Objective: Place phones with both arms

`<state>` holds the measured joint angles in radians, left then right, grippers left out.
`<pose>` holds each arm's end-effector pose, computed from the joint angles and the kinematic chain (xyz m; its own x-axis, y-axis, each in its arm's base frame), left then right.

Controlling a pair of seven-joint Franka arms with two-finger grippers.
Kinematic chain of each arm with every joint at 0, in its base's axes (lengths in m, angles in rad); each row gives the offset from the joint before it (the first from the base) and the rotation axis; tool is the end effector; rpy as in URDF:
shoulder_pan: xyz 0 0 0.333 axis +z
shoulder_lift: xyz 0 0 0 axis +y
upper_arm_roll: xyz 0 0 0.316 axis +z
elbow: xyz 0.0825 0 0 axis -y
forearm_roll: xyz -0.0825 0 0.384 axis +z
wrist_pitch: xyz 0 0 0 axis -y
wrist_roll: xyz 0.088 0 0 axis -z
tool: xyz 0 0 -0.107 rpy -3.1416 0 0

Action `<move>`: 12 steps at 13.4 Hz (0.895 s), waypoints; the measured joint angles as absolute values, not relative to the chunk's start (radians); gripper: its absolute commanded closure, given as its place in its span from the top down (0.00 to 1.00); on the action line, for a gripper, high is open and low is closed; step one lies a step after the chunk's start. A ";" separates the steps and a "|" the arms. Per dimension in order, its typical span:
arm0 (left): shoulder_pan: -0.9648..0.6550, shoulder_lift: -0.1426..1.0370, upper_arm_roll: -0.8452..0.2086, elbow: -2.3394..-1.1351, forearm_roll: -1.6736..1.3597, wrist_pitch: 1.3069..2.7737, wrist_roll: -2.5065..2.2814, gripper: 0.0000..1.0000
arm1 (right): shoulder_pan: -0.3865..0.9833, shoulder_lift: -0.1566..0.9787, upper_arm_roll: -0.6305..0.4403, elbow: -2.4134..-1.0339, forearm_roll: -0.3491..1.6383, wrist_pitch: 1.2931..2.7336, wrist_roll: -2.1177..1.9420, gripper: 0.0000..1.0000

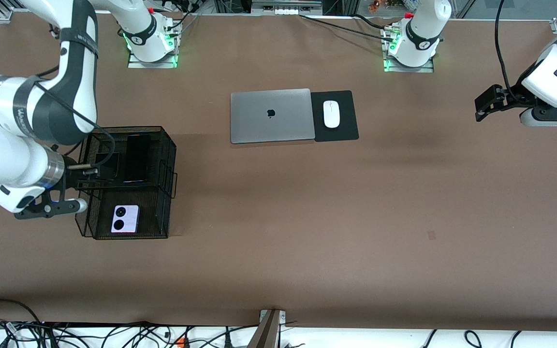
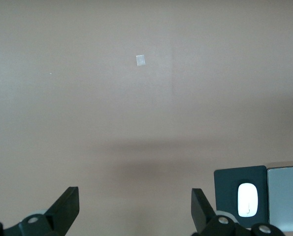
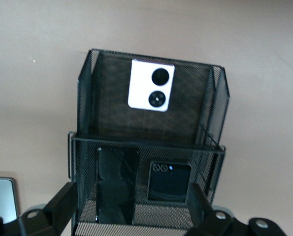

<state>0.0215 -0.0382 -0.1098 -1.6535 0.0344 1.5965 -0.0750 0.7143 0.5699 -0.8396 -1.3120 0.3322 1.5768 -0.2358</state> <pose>0.5418 -0.0455 0.6086 0.9998 -0.0141 -0.0161 -0.0147 -0.9991 -0.0399 0.6686 0.0744 0.4762 0.9801 0.1378 -0.1430 0.1465 -0.9878 0.0522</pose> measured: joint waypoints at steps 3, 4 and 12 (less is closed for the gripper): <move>0.021 -0.038 -0.110 -1.654 0.034 1.596 -0.075 1.00 | 0.690 0.409 -0.718 -1.455 0.166 1.649 -0.162 1.00; 0.021 -0.038 -0.110 -1.653 0.034 1.596 -0.075 1.00 | 0.657 0.350 -0.651 -1.499 0.112 1.662 -0.132 1.00; 0.022 -0.037 -0.110 -1.653 0.034 1.596 -0.075 1.00 | 0.085 0.060 -0.079 -1.639 -0.033 1.634 -0.073 1.00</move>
